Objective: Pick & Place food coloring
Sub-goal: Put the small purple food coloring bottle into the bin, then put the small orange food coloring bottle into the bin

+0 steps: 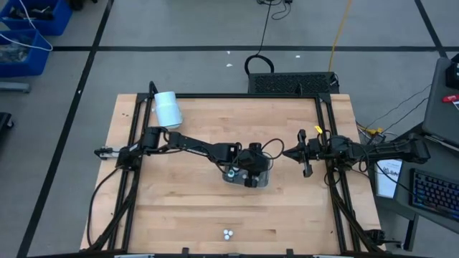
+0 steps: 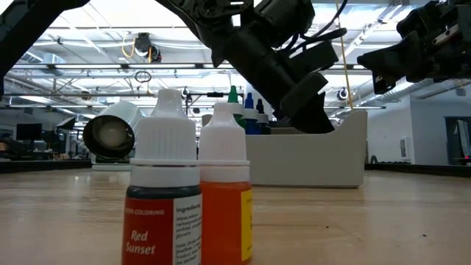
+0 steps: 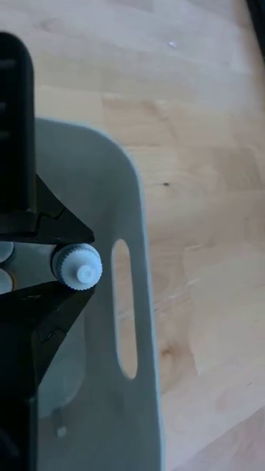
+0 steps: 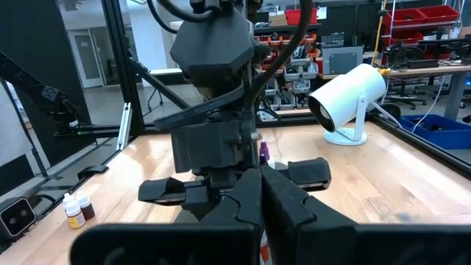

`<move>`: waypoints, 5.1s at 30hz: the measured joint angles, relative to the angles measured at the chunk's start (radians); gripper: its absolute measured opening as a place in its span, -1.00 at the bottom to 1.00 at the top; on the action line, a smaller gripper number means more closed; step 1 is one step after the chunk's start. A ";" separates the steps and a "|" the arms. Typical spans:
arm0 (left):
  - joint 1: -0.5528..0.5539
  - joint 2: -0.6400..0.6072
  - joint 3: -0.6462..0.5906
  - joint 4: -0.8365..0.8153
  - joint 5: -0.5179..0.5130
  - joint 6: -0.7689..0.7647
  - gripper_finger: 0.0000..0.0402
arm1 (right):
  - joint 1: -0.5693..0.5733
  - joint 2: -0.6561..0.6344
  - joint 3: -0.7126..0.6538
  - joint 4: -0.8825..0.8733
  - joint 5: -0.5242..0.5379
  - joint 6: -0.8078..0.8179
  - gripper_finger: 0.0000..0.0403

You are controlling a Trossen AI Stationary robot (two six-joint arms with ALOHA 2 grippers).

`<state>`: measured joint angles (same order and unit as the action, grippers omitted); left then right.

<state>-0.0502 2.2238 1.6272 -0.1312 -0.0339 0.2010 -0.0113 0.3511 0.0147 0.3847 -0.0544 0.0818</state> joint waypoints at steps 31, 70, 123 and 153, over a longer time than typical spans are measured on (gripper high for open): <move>-0.069 -0.006 0.236 -0.273 0.017 -0.026 -0.17 | 0.000 0.001 0.000 -0.023 -0.002 0.011 -1.00; -0.523 -0.018 0.220 -0.548 -0.012 -0.602 -0.46 | 0.000 0.002 0.000 -0.015 -0.003 0.011 -1.00; -0.493 0.002 0.243 -0.739 0.086 -0.446 0.03 | 0.000 0.002 0.000 -0.015 -0.056 -0.004 -1.00; -0.503 0.000 0.209 -0.675 0.059 -0.247 0.03 | 0.000 0.002 0.000 -0.015 -0.081 -0.006 -1.00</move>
<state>-0.5535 2.2243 1.8362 -0.8066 0.0254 -0.0463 -0.0113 0.3530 0.0148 0.3695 -0.1356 0.0762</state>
